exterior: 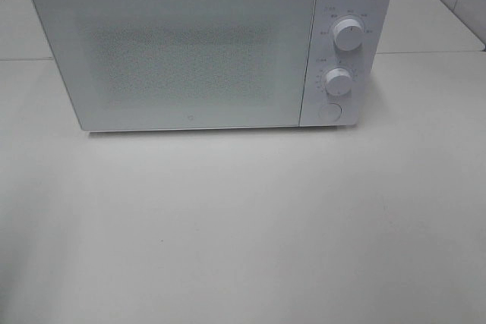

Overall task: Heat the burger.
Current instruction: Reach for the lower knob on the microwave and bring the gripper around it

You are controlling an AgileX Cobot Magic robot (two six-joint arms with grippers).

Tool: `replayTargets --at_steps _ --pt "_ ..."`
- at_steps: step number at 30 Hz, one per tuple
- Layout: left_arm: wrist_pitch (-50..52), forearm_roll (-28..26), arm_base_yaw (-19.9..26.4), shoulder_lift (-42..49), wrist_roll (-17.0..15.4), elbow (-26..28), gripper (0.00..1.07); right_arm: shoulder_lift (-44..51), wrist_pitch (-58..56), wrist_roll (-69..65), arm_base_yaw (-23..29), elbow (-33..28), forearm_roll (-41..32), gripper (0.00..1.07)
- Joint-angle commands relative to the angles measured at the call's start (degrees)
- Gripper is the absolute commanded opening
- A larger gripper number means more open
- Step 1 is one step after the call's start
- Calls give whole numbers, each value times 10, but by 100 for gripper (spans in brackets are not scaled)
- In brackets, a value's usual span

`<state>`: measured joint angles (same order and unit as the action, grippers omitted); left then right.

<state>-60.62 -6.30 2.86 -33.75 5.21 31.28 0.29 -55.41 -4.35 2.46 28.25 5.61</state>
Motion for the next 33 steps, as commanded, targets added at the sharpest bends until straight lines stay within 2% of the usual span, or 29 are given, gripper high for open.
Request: replayTargets --at_steps 1,9,12,13,17,24,33 --pt "-10 3 2 73 -1 -15 101 17 4 -3 -5 -1 -1 70" --pt "-9 -4 2 171 -1 -15 101 17 4 -3 -5 -1 -1 70" --pt "-9 -28 2 211 -2 -15 101 17 4 -3 -5 -1 -1 70" --pt "-6 -55 2 235 -2 -15 101 17 4 -3 -5 -1 -1 70" --pt "-1 -80 2 272 -1 -15 101 17 4 -3 -5 -1 -1 70" --pt "-1 -81 2 354 -1 -15 101 17 4 -3 -5 -1 -1 70" --pt "0 -80 4 354 -1 -14 101 17 4 -3 -5 -1 -1 70"
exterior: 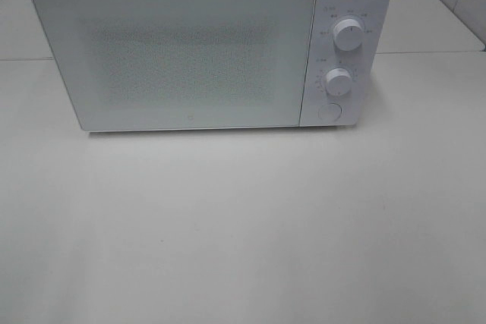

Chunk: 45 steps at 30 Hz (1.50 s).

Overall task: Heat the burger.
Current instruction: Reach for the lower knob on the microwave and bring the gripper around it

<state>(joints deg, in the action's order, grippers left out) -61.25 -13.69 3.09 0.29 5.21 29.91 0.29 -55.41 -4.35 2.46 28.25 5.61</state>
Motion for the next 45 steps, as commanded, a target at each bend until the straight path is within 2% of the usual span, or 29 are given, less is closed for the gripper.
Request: replayTargets --at_steps 1,8,45 --pt "6 -6 2 13 -1 -1 101 17 4 -3 -5 -1 -1 70" --pt "3 7 2 13 2 -1 101 17 4 -3 -5 -1 -1 70" --pt "3 2 2 12 0 -1 101 17 4 -3 -5 -1 -1 70"
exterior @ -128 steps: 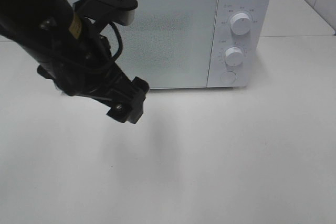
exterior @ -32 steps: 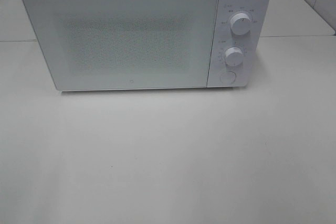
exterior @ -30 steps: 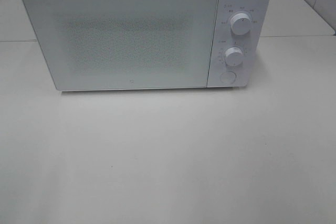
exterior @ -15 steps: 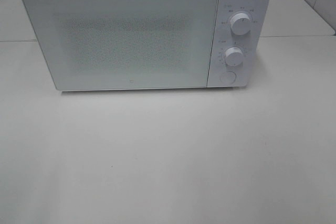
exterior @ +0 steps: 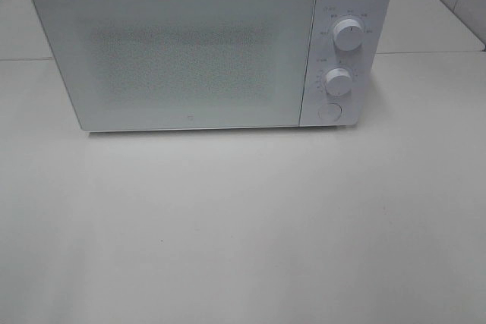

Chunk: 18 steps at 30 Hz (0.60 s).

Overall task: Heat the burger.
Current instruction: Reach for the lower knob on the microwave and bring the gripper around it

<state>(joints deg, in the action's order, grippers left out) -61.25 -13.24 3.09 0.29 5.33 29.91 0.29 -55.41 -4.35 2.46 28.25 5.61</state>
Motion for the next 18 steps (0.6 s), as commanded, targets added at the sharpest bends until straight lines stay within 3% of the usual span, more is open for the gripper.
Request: replayTargets --at_steps 1,5,7,18 --pt "3 -2 2 12 -1 -1 101 17 4 -3 -5 -1 -1 70" --pt "3 -2 2 12 -1 -1 101 17 8 -3 -5 3 0 74" --pt "3 -2 2 12 -1 -1 101 15 9 -3 -5 3 2 87" --pt "3 -2 2 12 -1 -1 101 -27 42 1 -5 16 2 87"
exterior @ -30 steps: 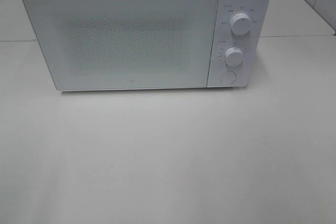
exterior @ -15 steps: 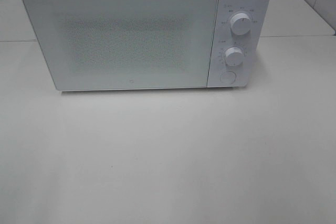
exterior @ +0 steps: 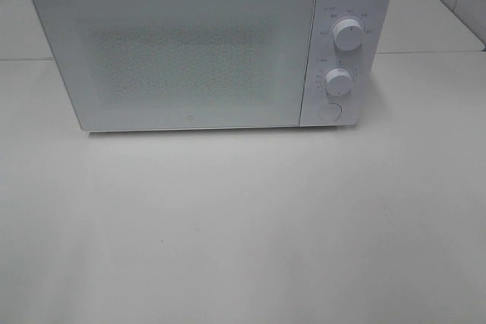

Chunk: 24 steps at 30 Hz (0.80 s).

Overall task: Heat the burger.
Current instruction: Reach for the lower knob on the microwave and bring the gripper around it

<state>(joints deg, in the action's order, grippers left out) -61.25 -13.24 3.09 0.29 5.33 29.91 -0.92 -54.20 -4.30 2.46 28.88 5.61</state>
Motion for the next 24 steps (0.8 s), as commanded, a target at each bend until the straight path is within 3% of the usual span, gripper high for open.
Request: replayTargets --at_steps 1,24 --pt "3 -2 2 12 -1 -1 101 -26 63 1 -5 13 2 86" --pt "3 -2 2 7 -1 -1 101 -219 316 0 -5 13 3 77"
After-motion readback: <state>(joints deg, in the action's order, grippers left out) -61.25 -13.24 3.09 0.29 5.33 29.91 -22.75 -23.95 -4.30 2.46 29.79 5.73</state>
